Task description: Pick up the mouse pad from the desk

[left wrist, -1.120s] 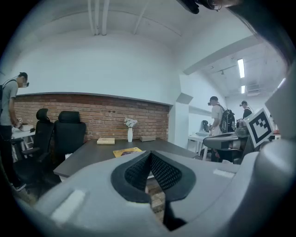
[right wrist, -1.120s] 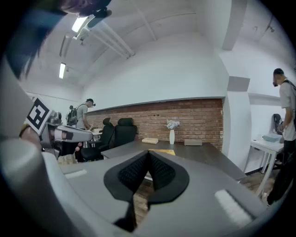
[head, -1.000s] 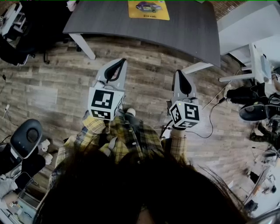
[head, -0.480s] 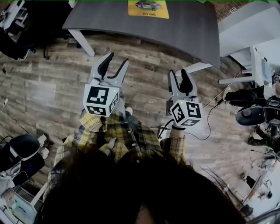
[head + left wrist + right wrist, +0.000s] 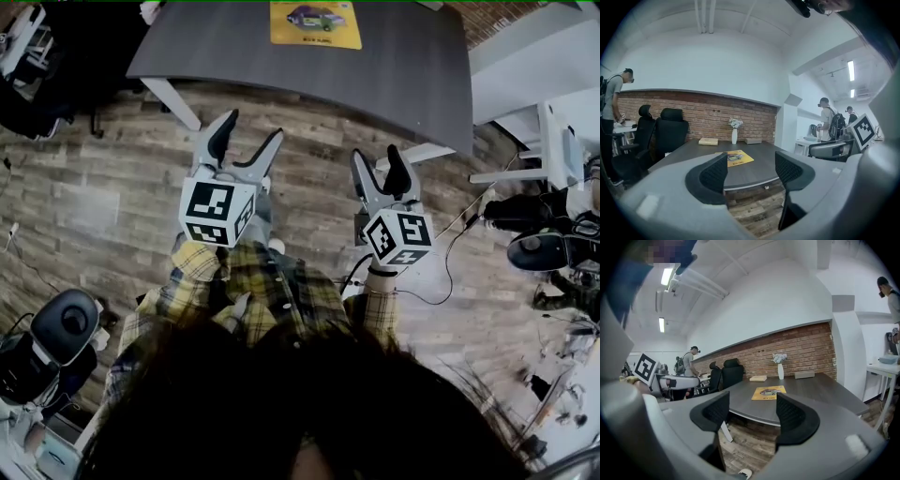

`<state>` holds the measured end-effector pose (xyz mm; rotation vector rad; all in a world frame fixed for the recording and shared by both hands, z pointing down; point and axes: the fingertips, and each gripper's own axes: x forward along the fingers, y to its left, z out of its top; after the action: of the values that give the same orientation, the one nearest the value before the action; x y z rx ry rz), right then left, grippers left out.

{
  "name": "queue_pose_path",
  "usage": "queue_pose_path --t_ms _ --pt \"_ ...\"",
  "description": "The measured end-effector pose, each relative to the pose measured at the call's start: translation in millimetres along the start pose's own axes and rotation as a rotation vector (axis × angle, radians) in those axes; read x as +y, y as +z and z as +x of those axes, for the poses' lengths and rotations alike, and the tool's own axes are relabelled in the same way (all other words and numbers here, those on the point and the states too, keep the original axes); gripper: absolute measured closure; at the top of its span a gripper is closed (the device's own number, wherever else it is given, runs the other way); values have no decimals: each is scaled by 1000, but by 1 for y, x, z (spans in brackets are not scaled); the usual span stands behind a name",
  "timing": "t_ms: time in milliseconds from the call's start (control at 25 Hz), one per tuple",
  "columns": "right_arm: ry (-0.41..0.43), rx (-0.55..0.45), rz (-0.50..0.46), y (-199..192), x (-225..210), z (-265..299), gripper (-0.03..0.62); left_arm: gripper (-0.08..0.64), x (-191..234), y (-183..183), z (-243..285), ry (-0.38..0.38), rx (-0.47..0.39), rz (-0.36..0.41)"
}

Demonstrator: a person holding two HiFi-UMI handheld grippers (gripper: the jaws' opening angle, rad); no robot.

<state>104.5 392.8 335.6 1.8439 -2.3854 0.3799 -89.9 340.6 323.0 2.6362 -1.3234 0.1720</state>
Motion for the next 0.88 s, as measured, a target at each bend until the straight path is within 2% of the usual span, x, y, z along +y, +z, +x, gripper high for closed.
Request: queue_pose_path --t_ms 200,560,880 --pt "-26 -7 -4 14 -20 44 302 245 21 12 49 -29 -2 8" --pt "-57 -7 3 48 -49 145 301 245 90 43 136 -52 -5 7" --pt "-76 19 5 53 -58 222 299 247 152 47 189 -52 7 6"
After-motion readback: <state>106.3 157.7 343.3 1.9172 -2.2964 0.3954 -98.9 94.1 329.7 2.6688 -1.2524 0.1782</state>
